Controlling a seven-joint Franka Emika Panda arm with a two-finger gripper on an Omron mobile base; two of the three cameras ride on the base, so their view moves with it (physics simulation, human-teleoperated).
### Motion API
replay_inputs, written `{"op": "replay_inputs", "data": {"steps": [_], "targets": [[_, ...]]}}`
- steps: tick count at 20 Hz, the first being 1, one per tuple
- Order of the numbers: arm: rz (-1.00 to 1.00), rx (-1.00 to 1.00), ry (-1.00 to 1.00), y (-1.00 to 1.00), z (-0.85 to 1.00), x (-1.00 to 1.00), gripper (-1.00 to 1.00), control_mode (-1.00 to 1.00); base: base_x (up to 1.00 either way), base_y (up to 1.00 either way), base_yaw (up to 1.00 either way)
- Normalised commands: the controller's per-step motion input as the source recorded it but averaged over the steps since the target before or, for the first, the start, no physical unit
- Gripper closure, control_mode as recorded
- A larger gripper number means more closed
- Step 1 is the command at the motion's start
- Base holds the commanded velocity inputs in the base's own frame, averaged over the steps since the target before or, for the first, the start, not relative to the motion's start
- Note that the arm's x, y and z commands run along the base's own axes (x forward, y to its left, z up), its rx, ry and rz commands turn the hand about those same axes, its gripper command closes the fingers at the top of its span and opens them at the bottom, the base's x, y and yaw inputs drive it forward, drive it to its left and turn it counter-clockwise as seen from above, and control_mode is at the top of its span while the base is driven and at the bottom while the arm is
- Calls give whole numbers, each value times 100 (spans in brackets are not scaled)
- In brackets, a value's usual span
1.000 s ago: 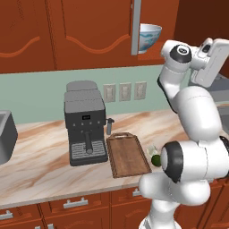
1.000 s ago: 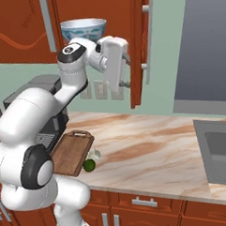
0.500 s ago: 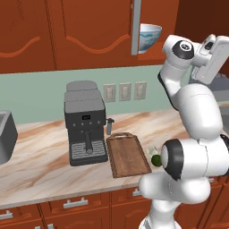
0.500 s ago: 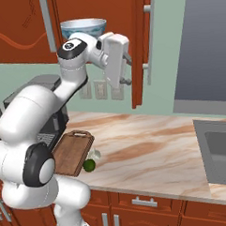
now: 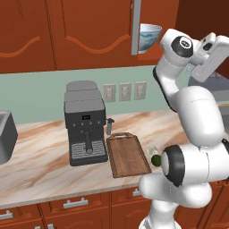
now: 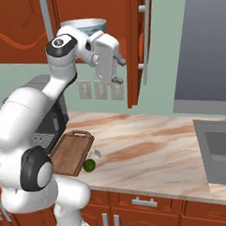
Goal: Open the cabinet. Place the bowl and condiment on the counter. Then place the lime and garlic on the cutting board.
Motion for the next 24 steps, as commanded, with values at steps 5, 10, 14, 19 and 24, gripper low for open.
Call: {"op": "replay_inputs", "data": {"steps": [5,10,14,19,24], "targets": [[5,0,-25,41,0,-29,-100,-100,0,0,0],[7,1,-21,44,-2,-30,-100,-100,0,0,0],[13,3,-13,27,-10,-49,-100,-100,0,0,0],[14,3,-11,22,-13,-50,-100,-100,0,0,0],[14,3,-11,23,-17,-36,-100,-100,0,0,0]]}}
